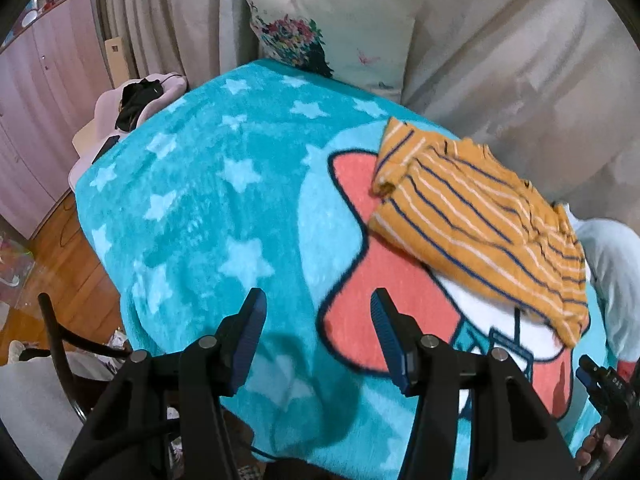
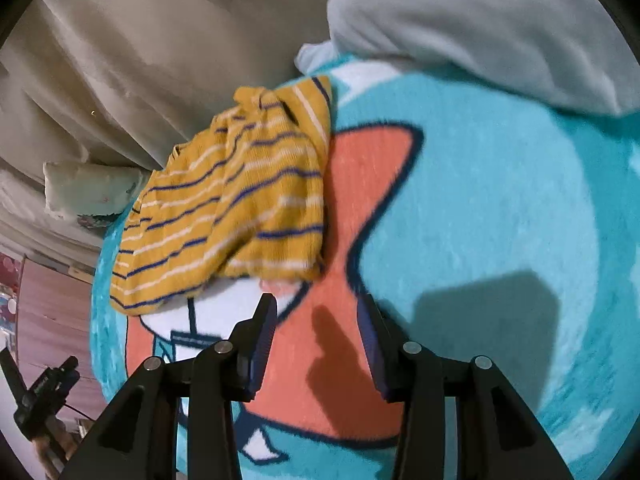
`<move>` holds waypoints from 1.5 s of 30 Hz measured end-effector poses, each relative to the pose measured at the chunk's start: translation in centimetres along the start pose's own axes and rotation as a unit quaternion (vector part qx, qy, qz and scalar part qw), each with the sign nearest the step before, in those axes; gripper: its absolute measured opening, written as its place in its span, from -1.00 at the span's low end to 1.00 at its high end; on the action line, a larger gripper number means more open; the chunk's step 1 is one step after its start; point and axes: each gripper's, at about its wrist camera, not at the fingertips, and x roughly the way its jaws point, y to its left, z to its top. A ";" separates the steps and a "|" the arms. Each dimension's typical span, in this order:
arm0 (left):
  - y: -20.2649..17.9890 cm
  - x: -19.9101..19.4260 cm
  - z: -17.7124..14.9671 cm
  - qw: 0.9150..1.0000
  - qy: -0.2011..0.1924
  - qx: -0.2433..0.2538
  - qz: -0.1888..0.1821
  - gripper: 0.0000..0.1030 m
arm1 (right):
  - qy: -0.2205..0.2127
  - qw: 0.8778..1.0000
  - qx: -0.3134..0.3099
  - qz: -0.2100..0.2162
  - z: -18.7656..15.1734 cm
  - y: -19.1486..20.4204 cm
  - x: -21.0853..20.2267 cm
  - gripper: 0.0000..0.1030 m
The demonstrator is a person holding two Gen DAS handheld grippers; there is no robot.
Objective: Fold small clothes
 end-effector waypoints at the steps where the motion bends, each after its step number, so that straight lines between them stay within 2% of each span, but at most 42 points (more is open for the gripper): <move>1: 0.0 0.0 -0.2 1.000 0.001 0.001 -0.002 0.03 | 0.003 1.000 0.000 -0.003 -0.3 -0.1 0.1 -0.12; 5: -0.1 0.9 0.0 1.000 0.007 0.003 -0.014 0.04 | 0.010 1.000 -0.009 -0.010 -0.9 0.3 -0.2 -0.12; 9: -0.6 3.3 1.7 0.999 0.024 -0.004 -0.043 0.06 | 0.005 0.999 -0.046 -0.021 -0.6 2.8 -1.0 -0.12; 12: -1.5 5.8 3.6 0.997 0.038 0.008 -0.059 0.06 | 0.000 0.995 -0.078 -0.055 -0.1 5.0 -0.8 -0.02; 19: -4.3 11.4 9.1 0.994 0.043 0.067 -0.073 0.06 | 0.015 0.993 -0.045 -0.110 -0.2 5.2 1.2 0.01; 24: -7.7 15.4 11.5 0.986 0.055 0.126 -0.093 0.06 | 0.026 0.993 0.014 -0.113 -1.4 4.0 2.3 0.01; 25: -8.3 16.0 11.6 0.984 0.060 0.139 -0.099 0.03 | 0.026 0.993 0.023 -0.113 -1.6 3.9 2.3 0.01; 26: -8.8 16.4 11.7 0.981 0.066 0.152 -0.103 -0.37 | 0.026 0.993 0.031 -0.113 -1.8 3.7 2.3 0.01; 27: -9.3 16.8 11.7 0.979 0.070 0.170 -0.090 -0.58 | 0.025 0.993 0.037 -0.112 -1.9 3.6 2.3 0.01; 29: -9.3 16.5 12.1 0.980 0.061 0.171 -0.083 -0.68 | 0.020 0.993 0.049 -0.106 -2.0 3.4 2.0 0.01; 33: -7.9 16.6 13.7 0.987 0.059 0.127 -0.082 -0.77 | 0.004 0.993 0.077 -0.084 -1.4 3.0 1.5 0.02; 34: -7.8 16.7 13.9 0.988 0.055 0.127 -0.072 -0.94 | -0.001 0.993 0.085 -0.079 -0.9 2.9 1.6 0.03; 35: -7.8 16.7 14.1 0.989 0.043 0.135 -0.043 -1.00 | -0.006 0.993 0.089 -0.076 -0.6 2.9 1.8 0.03; 36: -7.8 16.7 14.2 0.989 0.037 0.140 -0.033 -1.00 | -0.012 0.993 0.092 -0.077 -0.2 2.9 2.0 0.03; 39: -6.7 17.3 14.5 0.989 0.064 0.122 -0.054 -1.00 | -0.019 0.990 0.103 -0.090 0.9 2.5 3.3 0.04; 42: -6.4 16.5 14.4 0.989 0.054 0.122 -0.059 -1.00 | -0.035 0.990 0.105 -0.088 2.0 2.9 4.1 0.10; 43: -6.3 16.2 14.4 0.989 0.054 0.119 -0.065 -0.99 | -0.030 0.992 0.100 -0.077 2.4 3.2 4.5 0.07; 45: -6.1 15.2 14.3 0.990 0.053 0.112 -0.072 -0.96 | -0.022 0.994 0.096 -0.055 2.9 3.5 4.8 -0.49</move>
